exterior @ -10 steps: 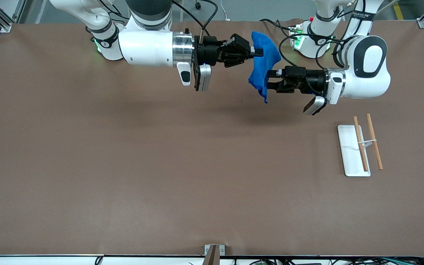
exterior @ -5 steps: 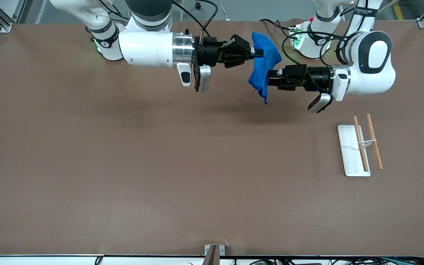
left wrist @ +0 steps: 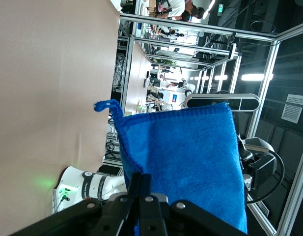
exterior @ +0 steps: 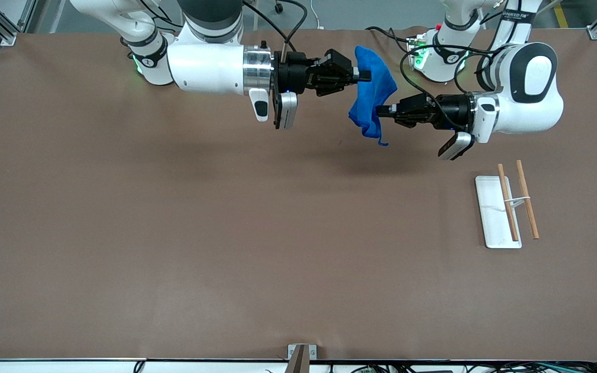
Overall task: Right arm passes towel to left arm to hang
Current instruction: 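Open the right gripper and draw it back from the towel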
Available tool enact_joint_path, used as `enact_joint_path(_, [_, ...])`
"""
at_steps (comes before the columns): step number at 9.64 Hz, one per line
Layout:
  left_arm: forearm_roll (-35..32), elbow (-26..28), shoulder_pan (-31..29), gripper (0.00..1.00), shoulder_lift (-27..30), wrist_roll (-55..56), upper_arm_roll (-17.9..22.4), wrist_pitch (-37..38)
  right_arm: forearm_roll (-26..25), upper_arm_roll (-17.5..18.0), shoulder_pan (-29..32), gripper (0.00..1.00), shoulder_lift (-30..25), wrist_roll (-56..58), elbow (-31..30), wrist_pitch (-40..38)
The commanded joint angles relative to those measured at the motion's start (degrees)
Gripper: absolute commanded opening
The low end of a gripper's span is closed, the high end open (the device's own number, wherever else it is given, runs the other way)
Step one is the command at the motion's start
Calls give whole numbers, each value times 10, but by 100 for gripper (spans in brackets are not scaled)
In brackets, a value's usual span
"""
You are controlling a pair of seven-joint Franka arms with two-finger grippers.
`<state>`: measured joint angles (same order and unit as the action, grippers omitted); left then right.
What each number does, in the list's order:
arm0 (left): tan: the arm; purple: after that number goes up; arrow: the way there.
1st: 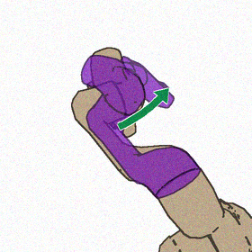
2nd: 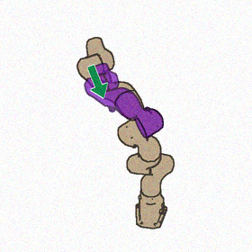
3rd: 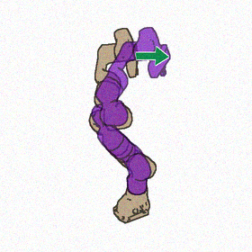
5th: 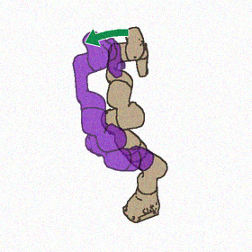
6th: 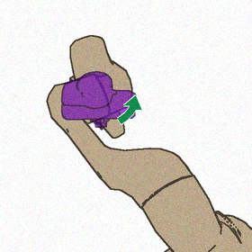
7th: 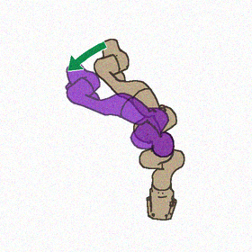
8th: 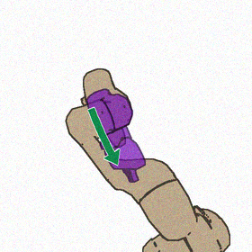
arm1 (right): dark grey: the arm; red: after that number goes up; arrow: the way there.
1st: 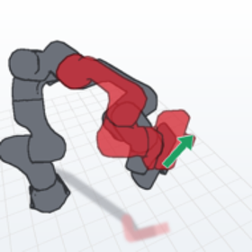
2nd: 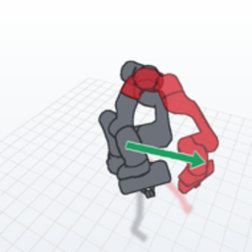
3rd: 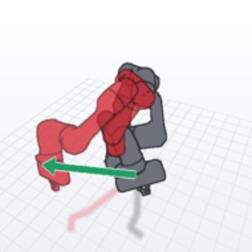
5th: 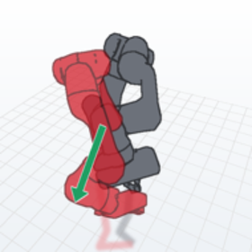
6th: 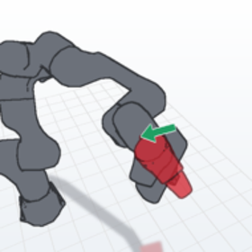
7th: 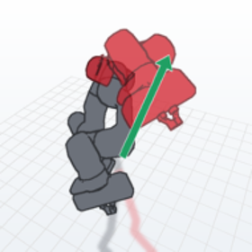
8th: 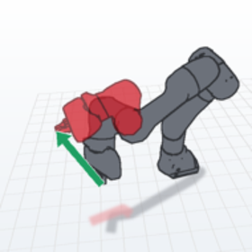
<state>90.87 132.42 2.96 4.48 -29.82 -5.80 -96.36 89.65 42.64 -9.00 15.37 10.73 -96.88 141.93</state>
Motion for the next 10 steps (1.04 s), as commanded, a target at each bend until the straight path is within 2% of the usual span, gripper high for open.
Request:
enact_joint_path(1, [-51, -15, -1, 0, -7, 13, 19, -9, 12, 3, -3, 0, 5, 9, 8, 8])
enact_joint_path(2, [-95, -32, -1, 0, -8, 27, 23, -9, 13, 3, -3, 0, 5, 7, 8, 7])
enact_joint_path(3, [-132, -50, -1, 0, -11, 42, 26, -9, 12, 3, 0, 24, 5, 4, 6, 3])
enact_joint_path(4, [-173, -65, -2, 0, -12, 51, 26, -9, 11, 3, 6, 94, 1, 3, -10, 3])
enact_joint_path(5, [-204, -75, -2, 0, -12, 52, 29, -10, 4, 1, 16, 100, -1, 3, -18, 4])
enact_joint_path(6, [-232, -85, -1, 0, -12, 53, 40, -9, -2, -3, 33, 100, -9, 3, -43, 4])
enact_joint_path(8, [-305, -119, -2, 0, -18, 70, 44, -9, -91, -4, 84, 100, -27, 1, -95, -11])
enact_joint_path(9, [-350, -144, -2, 0, -26, 86, 50, -9, -137, -10, 106, 100, -26, 1, -114, -44])
enact_joint_path(10, [-367, -152, -3, 0, -32, 86, 59, -9, -209, -44, 122, 100, -26, 0, -125, -94])
